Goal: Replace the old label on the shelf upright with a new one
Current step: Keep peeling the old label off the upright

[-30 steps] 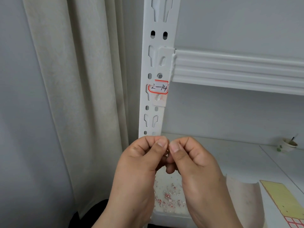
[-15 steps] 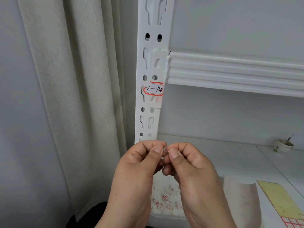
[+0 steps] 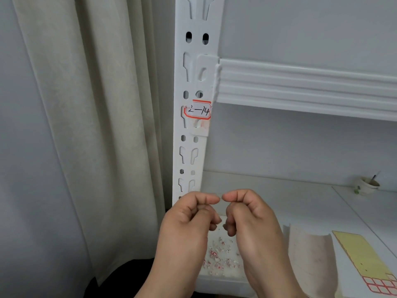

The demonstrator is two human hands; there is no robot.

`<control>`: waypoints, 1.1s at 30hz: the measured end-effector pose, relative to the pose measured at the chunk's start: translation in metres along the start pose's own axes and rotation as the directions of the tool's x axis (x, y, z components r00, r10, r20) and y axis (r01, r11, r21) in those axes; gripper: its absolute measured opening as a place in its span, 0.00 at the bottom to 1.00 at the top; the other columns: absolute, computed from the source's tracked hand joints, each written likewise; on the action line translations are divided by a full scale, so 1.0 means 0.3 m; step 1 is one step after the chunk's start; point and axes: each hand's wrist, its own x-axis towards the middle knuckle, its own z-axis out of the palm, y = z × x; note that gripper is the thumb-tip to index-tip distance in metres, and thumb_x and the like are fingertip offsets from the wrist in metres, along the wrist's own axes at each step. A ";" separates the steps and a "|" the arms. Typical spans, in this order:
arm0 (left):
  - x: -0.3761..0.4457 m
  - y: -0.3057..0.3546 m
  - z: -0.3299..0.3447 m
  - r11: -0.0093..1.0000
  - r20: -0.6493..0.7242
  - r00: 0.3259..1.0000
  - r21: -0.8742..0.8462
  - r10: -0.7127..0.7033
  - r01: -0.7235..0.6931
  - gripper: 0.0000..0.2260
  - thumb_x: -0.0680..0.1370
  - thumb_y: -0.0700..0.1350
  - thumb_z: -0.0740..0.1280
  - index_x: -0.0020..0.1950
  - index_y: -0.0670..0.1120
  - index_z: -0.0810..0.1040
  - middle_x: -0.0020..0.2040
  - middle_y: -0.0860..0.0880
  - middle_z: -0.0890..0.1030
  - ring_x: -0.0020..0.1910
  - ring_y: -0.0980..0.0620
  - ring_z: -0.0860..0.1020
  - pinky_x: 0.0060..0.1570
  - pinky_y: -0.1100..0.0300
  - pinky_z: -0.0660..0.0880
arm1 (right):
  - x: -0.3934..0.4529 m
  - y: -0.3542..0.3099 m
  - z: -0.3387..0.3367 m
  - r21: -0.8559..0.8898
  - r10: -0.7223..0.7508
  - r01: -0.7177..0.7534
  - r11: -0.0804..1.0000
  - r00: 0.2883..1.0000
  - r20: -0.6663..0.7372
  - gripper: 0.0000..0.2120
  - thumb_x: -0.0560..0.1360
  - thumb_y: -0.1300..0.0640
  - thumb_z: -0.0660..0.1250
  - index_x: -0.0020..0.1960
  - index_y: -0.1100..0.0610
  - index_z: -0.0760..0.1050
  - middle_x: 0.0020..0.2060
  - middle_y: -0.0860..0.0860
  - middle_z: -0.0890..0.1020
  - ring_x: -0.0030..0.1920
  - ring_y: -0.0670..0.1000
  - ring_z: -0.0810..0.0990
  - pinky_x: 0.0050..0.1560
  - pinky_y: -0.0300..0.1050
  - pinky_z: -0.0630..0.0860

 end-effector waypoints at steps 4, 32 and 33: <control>0.013 -0.043 0.016 0.991 0.037 0.998 0.128 -0.046 0.041 0.13 0.78 0.34 0.60 0.44 0.49 0.79 0.26 0.50 0.76 0.27 0.56 0.73 0.30 0.63 0.72 | 0.030 0.056 -0.002 -0.116 0.030 -0.031 0.993 0.999 -0.010 0.12 0.77 0.60 0.59 0.46 0.46 0.76 0.25 0.45 0.74 0.28 0.49 0.71 0.33 0.46 0.72; 0.015 -0.014 0.058 0.858 0.096 0.957 0.426 0.272 -0.287 0.07 0.78 0.46 0.68 0.45 0.59 0.77 0.33 0.56 0.80 0.28 0.60 0.73 0.30 0.66 0.71 | 0.057 0.040 -0.011 -0.073 -0.108 0.097 0.993 0.981 -0.159 0.06 0.76 0.55 0.66 0.42 0.46 0.78 0.36 0.39 0.82 0.38 0.38 0.80 0.37 0.30 0.73; 0.012 0.011 0.048 0.846 0.049 0.932 0.404 0.359 -0.347 0.08 0.77 0.45 0.69 0.45 0.60 0.77 0.33 0.56 0.79 0.28 0.60 0.73 0.30 0.69 0.70 | 0.049 0.009 -0.007 -0.054 -0.149 0.142 0.988 0.975 -0.164 0.06 0.76 0.55 0.67 0.42 0.46 0.78 0.37 0.37 0.82 0.38 0.37 0.80 0.36 0.28 0.72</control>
